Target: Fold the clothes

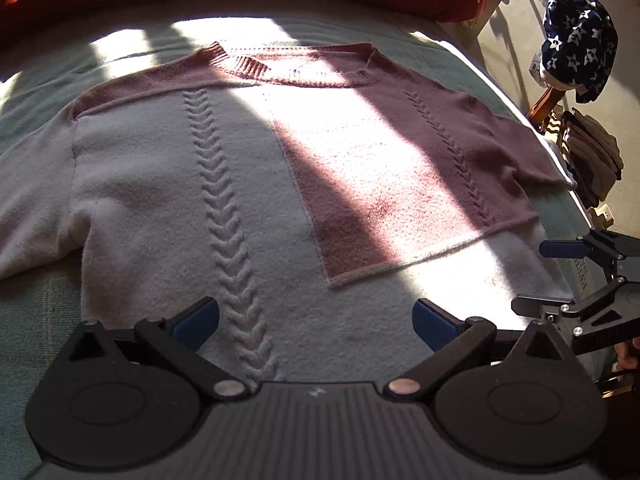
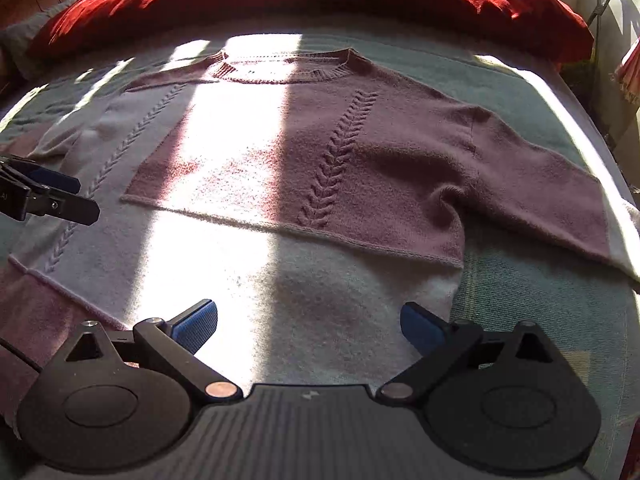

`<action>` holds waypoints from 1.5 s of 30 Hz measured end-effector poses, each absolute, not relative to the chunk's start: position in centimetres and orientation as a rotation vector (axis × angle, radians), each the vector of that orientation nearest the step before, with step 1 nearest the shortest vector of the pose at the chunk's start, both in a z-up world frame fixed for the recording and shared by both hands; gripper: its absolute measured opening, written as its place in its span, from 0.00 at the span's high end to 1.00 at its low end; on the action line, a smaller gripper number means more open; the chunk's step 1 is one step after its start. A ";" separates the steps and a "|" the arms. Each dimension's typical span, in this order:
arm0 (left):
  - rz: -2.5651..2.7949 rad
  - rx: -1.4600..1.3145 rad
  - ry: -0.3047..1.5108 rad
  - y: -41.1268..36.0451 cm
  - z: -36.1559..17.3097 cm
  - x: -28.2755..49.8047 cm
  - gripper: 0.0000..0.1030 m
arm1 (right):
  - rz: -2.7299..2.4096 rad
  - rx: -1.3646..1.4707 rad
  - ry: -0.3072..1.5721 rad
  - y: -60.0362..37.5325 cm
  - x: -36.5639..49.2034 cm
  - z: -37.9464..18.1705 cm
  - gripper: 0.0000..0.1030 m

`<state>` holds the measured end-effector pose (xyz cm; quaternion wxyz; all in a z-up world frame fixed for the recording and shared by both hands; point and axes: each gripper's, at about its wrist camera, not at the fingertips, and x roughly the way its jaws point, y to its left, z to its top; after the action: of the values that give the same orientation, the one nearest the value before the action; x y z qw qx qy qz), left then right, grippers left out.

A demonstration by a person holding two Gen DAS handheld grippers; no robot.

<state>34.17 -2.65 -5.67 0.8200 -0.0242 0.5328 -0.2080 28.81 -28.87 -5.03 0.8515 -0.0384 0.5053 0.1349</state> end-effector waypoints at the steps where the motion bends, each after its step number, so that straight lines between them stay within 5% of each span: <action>1: -0.442 -0.044 1.141 -2.7 -6.0 34.0 0.01 | 0.286 -0.076 1.086 -28.7 29.3 -5.8 0.03; 18: -0.471 0.234 1.180 -1.2 -5.5 23.3 0.01 | 0.344 -0.298 1.246 -29.4 23.2 -6.0 0.00; 24: -0.560 0.267 1.061 -4.1 -5.2 24.4 0.01 | 0.490 -0.265 1.111 -25.2 24.9 -4.0 0.00; 45: -0.594 0.339 1.143 0.1 -6.4 19.2 0.01 | 0.569 -0.310 1.068 -26.8 21.4 -6.6 0.00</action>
<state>19.18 0.07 -6.44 0.7862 0.1573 0.5304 -0.2754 21.43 -26.78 -6.57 0.8112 -0.1450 0.4999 0.2665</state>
